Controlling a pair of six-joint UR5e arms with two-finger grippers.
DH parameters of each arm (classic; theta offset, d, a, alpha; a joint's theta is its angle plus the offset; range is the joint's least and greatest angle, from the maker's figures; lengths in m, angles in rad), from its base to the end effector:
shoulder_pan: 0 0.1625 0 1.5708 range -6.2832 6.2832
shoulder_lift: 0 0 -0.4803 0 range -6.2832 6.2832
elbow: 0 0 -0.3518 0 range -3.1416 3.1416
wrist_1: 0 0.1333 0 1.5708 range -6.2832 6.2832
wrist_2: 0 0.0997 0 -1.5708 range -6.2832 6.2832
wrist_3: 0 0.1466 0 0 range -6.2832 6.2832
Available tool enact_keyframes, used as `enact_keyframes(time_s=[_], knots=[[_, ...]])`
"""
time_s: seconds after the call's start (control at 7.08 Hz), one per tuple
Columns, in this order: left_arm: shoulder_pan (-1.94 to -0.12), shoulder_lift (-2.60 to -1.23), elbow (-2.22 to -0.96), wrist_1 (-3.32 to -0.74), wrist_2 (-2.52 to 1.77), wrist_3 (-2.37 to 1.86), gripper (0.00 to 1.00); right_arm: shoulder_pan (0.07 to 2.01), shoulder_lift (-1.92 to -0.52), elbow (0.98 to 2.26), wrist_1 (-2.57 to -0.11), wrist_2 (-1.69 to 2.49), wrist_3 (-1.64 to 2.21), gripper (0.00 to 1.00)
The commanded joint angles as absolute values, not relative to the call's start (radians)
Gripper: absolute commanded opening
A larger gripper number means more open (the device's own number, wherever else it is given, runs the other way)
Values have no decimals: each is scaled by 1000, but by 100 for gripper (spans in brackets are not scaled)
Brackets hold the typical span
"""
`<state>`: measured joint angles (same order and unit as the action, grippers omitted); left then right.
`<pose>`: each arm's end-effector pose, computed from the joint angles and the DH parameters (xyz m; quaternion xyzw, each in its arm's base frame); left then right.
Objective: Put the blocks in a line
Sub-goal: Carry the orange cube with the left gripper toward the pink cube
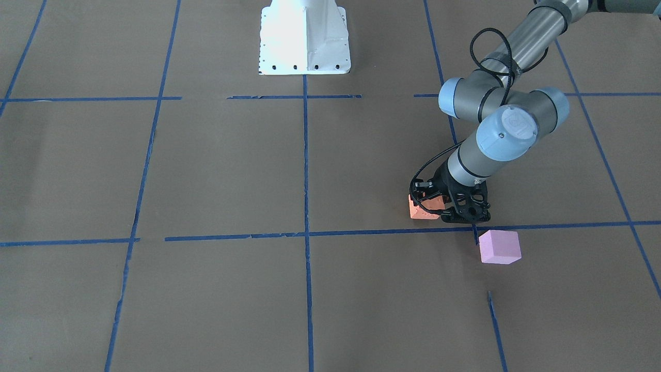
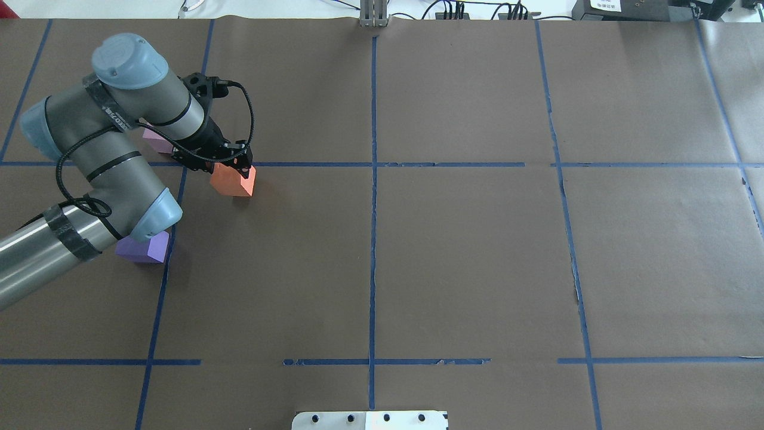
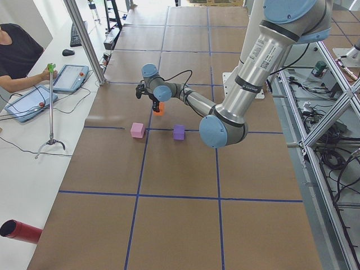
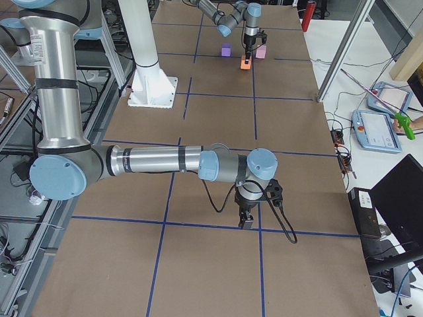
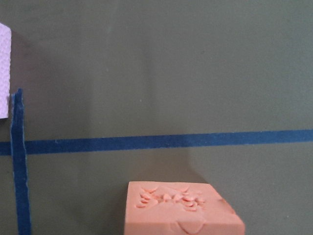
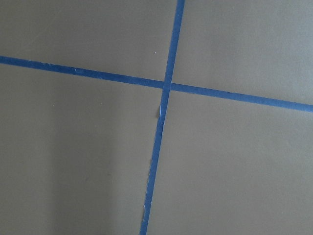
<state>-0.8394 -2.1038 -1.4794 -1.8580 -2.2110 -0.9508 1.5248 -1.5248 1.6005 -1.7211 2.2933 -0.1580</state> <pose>0.4434 -0.5625 0.4471 0.0064 0.4481 0.0144 0.8938 0.0150 -0.4653 0.7328 -0.0151 -0.3546 -0.0821 0.9313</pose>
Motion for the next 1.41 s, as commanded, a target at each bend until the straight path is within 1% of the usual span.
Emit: enact_keyframes(time_s=[0.0, 0.28, 0.42, 0.56, 0.85, 0.99, 1.27], knots=[[-912, -2088, -1625, -1681, -2212, -851, 0, 1525, -1525, 1600, -1721, 2293, -158, 100], [-1000, -2060, -1789, -1458, -2214, -711, 0, 1525, -1525, 1600, -1721, 2293, -158, 100], [-1014, -2022, -1824, -1442, -2214, -695, 0, 1525, -1525, 1600, -1721, 2293, -158, 100], [-1017, -1955, -1839, -1446, -2221, -602, 0, 1525, -1525, 1600, -1721, 2293, -158, 100], [-1054, -1828, -1877, -1501, -2227, -569, 0, 1525, -1525, 1600, -1721, 2293, -160, 100], [-1054, -1803, -1865, -1523, -2268, -574, 0, 1525, -1525, 1600, -1721, 2293, -158, 100], [-1043, -1802, -1759, -1624, -2283, -606, 0, 1525, -1525, 1600, -1721, 2293, -158, 100]])
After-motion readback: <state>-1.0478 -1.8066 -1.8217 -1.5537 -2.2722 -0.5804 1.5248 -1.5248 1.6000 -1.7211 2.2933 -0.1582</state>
